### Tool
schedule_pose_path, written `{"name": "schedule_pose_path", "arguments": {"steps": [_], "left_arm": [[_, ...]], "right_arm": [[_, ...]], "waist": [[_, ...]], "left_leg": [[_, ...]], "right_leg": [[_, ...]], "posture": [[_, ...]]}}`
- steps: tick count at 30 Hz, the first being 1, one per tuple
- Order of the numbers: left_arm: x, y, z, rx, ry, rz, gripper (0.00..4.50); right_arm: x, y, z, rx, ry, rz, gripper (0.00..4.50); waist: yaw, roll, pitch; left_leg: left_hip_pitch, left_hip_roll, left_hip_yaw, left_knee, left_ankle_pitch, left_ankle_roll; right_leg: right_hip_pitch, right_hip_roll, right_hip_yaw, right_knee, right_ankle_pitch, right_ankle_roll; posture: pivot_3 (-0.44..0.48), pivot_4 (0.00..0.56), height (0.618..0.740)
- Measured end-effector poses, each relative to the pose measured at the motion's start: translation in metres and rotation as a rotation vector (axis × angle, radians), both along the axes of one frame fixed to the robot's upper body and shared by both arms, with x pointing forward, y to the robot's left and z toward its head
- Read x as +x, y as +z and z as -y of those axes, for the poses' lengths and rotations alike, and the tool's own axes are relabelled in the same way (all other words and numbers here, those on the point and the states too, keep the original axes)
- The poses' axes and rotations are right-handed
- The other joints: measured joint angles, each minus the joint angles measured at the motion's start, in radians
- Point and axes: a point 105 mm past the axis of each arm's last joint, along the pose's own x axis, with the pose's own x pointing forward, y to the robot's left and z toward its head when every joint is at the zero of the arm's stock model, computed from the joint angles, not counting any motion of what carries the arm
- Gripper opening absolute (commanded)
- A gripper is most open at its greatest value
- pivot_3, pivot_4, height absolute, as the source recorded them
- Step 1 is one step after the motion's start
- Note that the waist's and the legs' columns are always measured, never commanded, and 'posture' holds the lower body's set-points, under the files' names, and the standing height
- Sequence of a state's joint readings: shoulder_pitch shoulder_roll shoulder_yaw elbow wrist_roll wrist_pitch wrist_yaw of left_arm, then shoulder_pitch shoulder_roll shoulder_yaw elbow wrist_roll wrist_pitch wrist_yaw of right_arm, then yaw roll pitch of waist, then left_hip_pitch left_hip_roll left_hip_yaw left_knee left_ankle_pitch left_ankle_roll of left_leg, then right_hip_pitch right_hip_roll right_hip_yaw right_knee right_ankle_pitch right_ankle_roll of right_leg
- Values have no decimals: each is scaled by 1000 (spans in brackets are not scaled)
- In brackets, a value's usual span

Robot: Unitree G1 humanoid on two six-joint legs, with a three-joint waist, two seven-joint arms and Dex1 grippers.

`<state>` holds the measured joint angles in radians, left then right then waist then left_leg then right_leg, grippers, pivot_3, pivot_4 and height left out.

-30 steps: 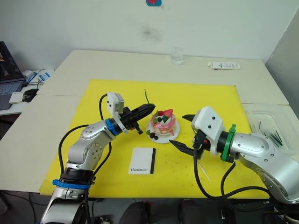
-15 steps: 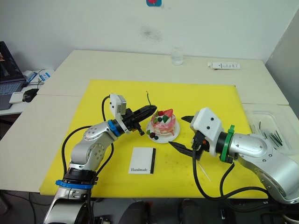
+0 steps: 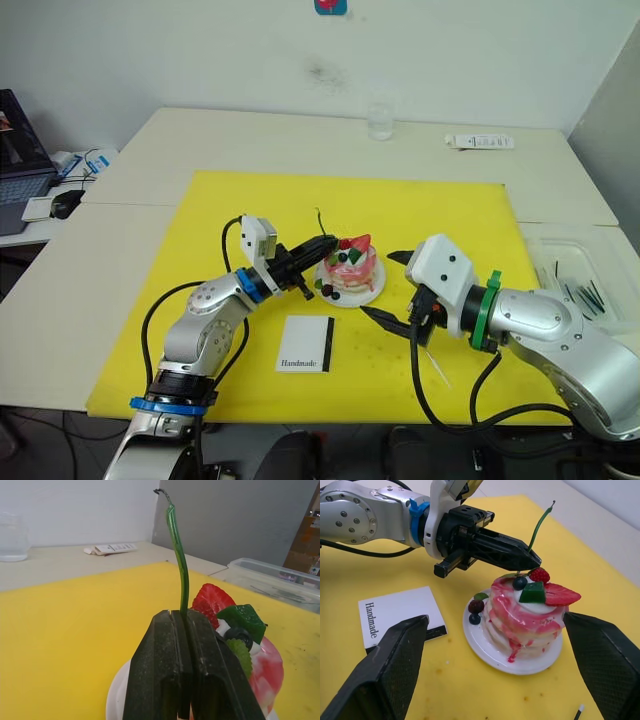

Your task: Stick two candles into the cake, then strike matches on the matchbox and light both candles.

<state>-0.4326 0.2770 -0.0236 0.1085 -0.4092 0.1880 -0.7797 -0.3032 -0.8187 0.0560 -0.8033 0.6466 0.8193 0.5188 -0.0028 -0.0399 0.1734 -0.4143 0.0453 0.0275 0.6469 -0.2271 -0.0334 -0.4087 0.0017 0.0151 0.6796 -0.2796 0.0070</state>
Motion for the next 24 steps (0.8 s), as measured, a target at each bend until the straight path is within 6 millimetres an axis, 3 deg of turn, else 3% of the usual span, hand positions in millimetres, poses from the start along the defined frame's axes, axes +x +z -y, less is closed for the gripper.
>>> {"name": "schedule_pose_path", "arguments": {"steps": [6,15,19,21,24], "left_arm": [[0,-3,-1,-9,8,-13,0],[2,-5,-8,-31,22,-70,2677],[0,-1,-11,-30,32,-63,4106],[-1,1,-14,-31,47,-66,4457],[-2,7,-18,-33,59,-47,4457]], "right_arm": [[0,0,0,-3,-3,2,4467],[1,0,0,5,-3,4,4500],[1,0,0,5,-6,7,4500],[1,0,0,8,-8,7,4500],[1,-1,0,11,-13,8,4500]], "waist": [[0,0,0],[0,0,0],[0,0,0],[0,0,0],[0,0,0]], "left_leg": [[1,0,0,0,0,0],[0,0,0,0,0,0],[0,0,0,0,0,0],[0,0,0,0,0,0],[1,0,-1,0,0,0]], "right_leg": [[0,0,0,0,0,0],[0,0,0,0,0,0],[0,0,0,0,0,0],[0,0,0,0,0,0],[0,0,0,0,0,0]], "posture": [[0,150,740],[0,150,740],[0,150,740],[0,150,740],[0,150,740]]}}
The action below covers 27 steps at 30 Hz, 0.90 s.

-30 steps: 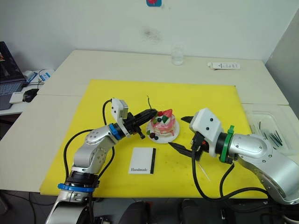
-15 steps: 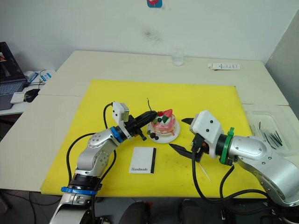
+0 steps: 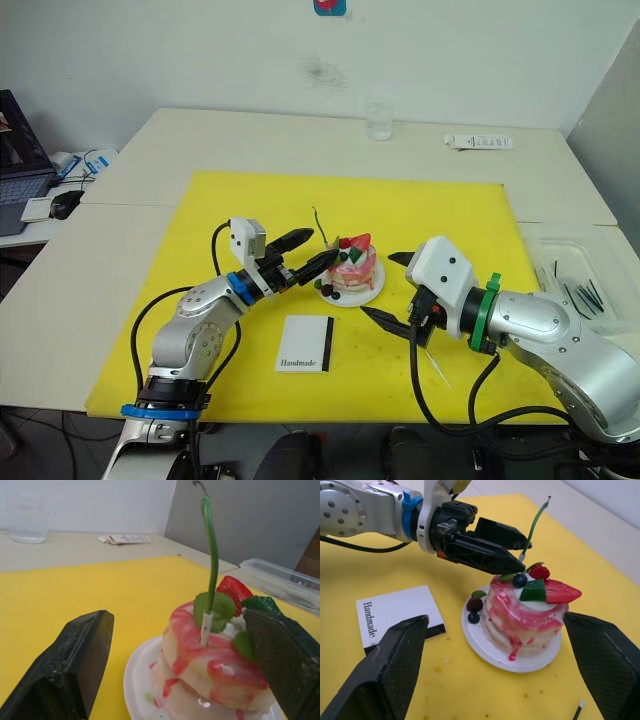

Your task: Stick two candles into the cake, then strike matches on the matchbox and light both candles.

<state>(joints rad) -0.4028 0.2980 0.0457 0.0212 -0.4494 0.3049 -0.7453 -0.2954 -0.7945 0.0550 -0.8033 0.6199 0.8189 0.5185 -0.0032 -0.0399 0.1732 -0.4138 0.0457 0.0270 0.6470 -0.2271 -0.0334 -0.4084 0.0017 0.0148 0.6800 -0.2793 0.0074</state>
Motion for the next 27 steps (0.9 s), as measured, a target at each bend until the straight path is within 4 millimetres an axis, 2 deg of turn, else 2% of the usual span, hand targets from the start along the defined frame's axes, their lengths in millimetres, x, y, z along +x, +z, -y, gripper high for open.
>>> {"name": "schedule_pose_path", "arguments": {"steps": [5,9,13,17,18,21,23,27], "left_arm": [[-3,9,-11,17,28,25,4457],[-10,16,-30,88,38,38,4457],[-42,18,-52,295,-58,48,4457],[-77,9,-42,353,-221,-3,4457],[-92,6,-37,379,-295,-26,4457],[-118,4,-23,425,-446,-40,4457],[-132,2,-15,439,-523,-35,4457],[-146,1,-1,436,-613,-8,4457]], "right_arm": [[3,3,1,28,-26,16,4500],[7,6,14,41,-102,50,4500],[3,3,32,49,-185,78,4500],[-13,-14,45,32,-232,18,4500],[-22,-25,51,19,-250,-33,4500],[-40,-48,64,-41,-298,-131,4500],[-50,-60,71,-75,-328,-181,4500],[-62,-74,75,-99,-365,-240,4500]], "waist": [[-1,0,0],[-1,0,0],[-3,0,0],[2,1,0],[5,1,0],[3,1,-1],[1,1,-1],[-3,1,-1]], "left_leg": [[0,0,0,0,0,0],[0,0,0,0,0,0],[0,1,0,-1,0,0],[0,1,0,-1,0,0],[0,1,0,-1,0,0],[4,1,2,-1,0,0],[8,1,3,-1,0,0],[16,2,4,-1,0,0]], "right_leg": [[0,0,0,0,0,0],[0,0,0,0,0,0],[-1,-1,0,0,0,0],[0,-4,-1,0,0,0],[0,-4,-1,0,0,0],[2,-5,1,0,0,0],[5,-5,2,0,0,-2],[11,-5,2,0,-2,-9]], "posture": [[0,150,740],[0,150,740],[0,150,740],[0,150,740],[0,150,740],[0,150,740],[0,150,740],[0,150,740]]}}
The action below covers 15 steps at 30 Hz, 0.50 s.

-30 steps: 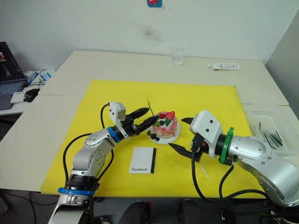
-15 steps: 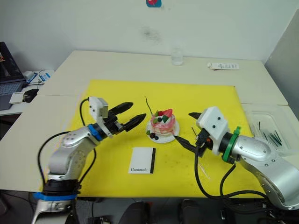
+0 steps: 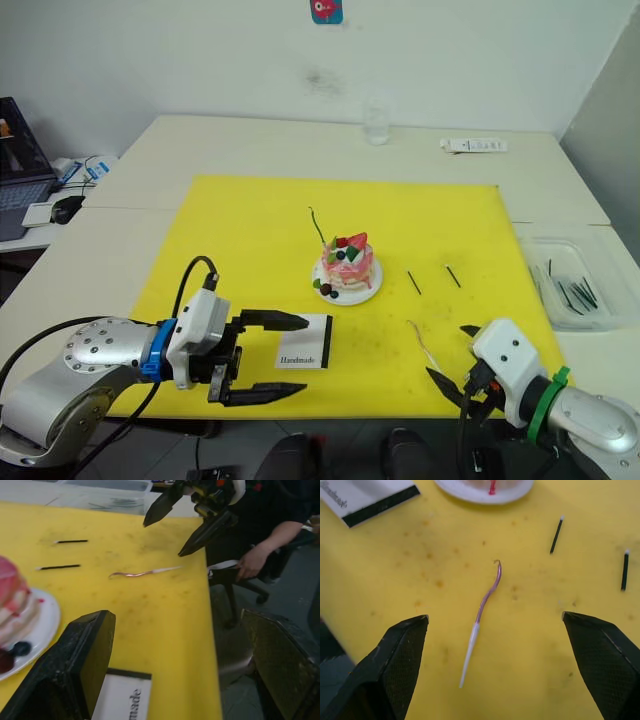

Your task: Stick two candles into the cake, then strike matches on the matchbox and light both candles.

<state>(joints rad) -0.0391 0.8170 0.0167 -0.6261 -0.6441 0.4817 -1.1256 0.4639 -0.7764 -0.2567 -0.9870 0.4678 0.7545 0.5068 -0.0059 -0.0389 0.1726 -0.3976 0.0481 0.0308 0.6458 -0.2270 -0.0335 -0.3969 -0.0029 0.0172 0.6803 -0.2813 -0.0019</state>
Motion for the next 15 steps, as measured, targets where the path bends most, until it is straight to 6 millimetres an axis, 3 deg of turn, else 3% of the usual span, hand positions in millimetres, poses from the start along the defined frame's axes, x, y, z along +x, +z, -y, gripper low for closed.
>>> {"name": "schedule_pose_path", "arguments": {"steps": [5,11,15], "left_arm": [[-10,-8,8,5,-63,9,4457],[-6,-5,11,1,-52,35,4457],[-3,-3,12,1,-35,48,4500]], "right_arm": [[0,-13,0,-25,-28,-22,4500],[12,-23,-4,-20,-42,-21,4500],[16,-34,-4,-12,-67,-46,3529]], "waist": [[-1,0,0],[1,0,0],[2,0,0]], "left_leg": [[3,0,0,0,0,0],[-1,-1,0,-1,0,0],[-2,-1,-1,-2,0,0]], "right_leg": [[2,0,1,0,-1,-1],[1,0,0,-2,-1,0],[0,0,-1,-2,-1,2]], "posture": [[0,150,740],[0,150,740],[0,150,740]]}}
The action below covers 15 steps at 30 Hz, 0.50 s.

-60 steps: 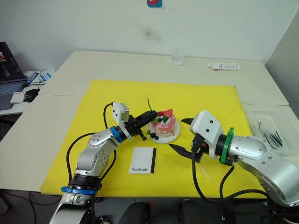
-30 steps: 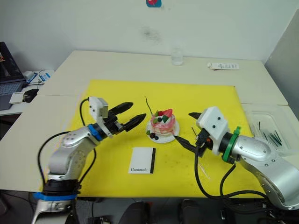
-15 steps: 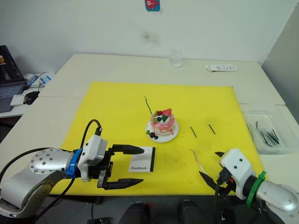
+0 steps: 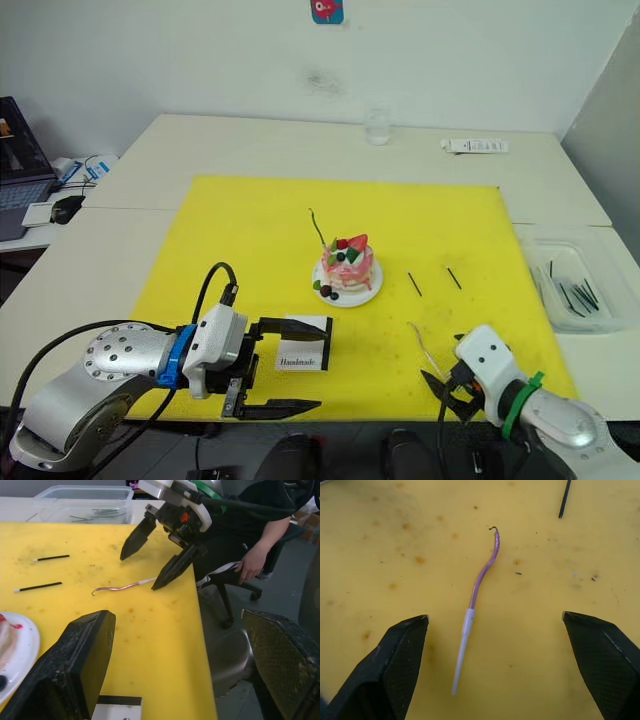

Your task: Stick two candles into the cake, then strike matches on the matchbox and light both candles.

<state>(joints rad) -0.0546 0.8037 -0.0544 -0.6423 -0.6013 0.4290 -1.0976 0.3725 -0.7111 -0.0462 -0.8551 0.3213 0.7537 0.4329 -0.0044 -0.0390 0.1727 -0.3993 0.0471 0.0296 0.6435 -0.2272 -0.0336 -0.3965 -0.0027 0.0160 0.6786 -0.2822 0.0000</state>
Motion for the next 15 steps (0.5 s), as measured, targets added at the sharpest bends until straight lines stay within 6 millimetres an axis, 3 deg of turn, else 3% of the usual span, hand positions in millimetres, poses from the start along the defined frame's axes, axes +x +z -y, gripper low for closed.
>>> {"name": "schedule_pose_path", "arguments": {"steps": [5,6,7,10,11,15], "left_arm": [[-2,1,2,1,4,-11,4500],[-2,0,2,2,5,-14,4500],[-3,0,2,2,4,-17,4500],[-2,0,2,1,4,-18,4500],[-2,0,2,1,4,-18,4500],[-3,0,1,2,4,-18,4500]], "right_arm": [[-1,-3,-4,14,6,-10,1570],[-2,-3,-5,16,8,-11,1467],[-2,-4,-6,18,8,-12,973],[-2,-4,-6,16,5,-10,226],[-2,-4,-6,15,5,-10,24],[-3,-2,-7,22,2,-15,24]], "waist": [[0,0,0],[0,0,0],[0,0,0],[0,0,0],[0,0,0],[0,0,0]], "left_leg": [[0,1,-1,0,0,0],[0,0,-1,0,0,0],[1,0,-1,0,0,0],[1,0,0,1,0,0],[1,0,0,1,0,0],[1,0,0,1,0,0]], "right_leg": [[0,0,-1,0,0,0],[0,0,-1,0,0,0],[0,0,0,0,-1,-1],[0,0,0,0,-1,-2],[0,0,0,0,-1,-2],[0,0,0,0,-1,-2]], "posture": [[0,150,740],[0,150,740],[0,150,740],[0,150,740],[0,150,740],[0,150,740]]}}
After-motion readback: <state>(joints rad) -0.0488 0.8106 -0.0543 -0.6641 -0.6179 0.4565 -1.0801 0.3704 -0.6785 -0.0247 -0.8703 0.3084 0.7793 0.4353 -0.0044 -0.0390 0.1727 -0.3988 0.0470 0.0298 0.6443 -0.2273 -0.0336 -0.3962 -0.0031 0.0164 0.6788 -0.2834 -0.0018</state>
